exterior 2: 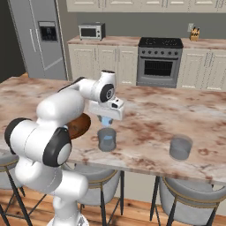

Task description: There are four ice cubes in the ice bowl. Place two ice cubes in each glass of water.

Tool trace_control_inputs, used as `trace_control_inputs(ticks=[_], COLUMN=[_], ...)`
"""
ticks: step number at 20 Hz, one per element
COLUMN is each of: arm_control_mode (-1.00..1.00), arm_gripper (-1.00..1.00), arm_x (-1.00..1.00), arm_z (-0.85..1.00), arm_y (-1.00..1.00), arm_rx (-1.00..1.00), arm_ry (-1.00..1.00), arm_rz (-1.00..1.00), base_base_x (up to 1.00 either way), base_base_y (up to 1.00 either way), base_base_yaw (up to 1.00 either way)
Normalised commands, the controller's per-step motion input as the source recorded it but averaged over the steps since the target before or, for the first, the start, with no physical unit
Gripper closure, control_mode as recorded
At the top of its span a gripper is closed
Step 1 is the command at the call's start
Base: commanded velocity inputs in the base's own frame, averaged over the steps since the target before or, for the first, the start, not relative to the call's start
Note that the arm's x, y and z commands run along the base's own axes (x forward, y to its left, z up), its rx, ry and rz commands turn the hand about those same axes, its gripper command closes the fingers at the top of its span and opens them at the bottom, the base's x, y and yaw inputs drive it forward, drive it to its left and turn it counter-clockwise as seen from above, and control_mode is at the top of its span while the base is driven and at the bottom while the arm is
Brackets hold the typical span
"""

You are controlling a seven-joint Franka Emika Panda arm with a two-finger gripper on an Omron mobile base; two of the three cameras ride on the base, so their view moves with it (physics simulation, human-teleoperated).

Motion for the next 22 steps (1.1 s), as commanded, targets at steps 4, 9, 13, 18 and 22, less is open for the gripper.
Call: trace_control_inputs(ticks=[4, 9, 13, 18, 22], arm_control_mode=[-1.00, -1.00, -1.00, -1.00, -1.00], arm_gripper=[1.00, 1.00, 1.00, 1.00, 1.00], arm_x=[0.12, 0.05, 0.05, 0.18, 0.19], arm_z=[-0.32, -0.28, -0.31, -0.18, -0.22], arm_y=[0.00, 0.00, 0.01, 0.00, 0.00], arm_rx=[0.00, 0.00, 0.00, 0.00, -0.01], arm_ry=[-0.05, 0.00, 0.00, -0.09, -0.17], arm_rz=[0.00, 0.00, 0.00, 0.00, 0.00], base_base_x=[0.00, 0.00, 0.00, 0.00, 0.00], base_base_y=[0.00, 0.00, 0.00, 0.00, 0.00], base_base_yaw=[0.00, 0.00, 0.00, 0.00, 0.00])
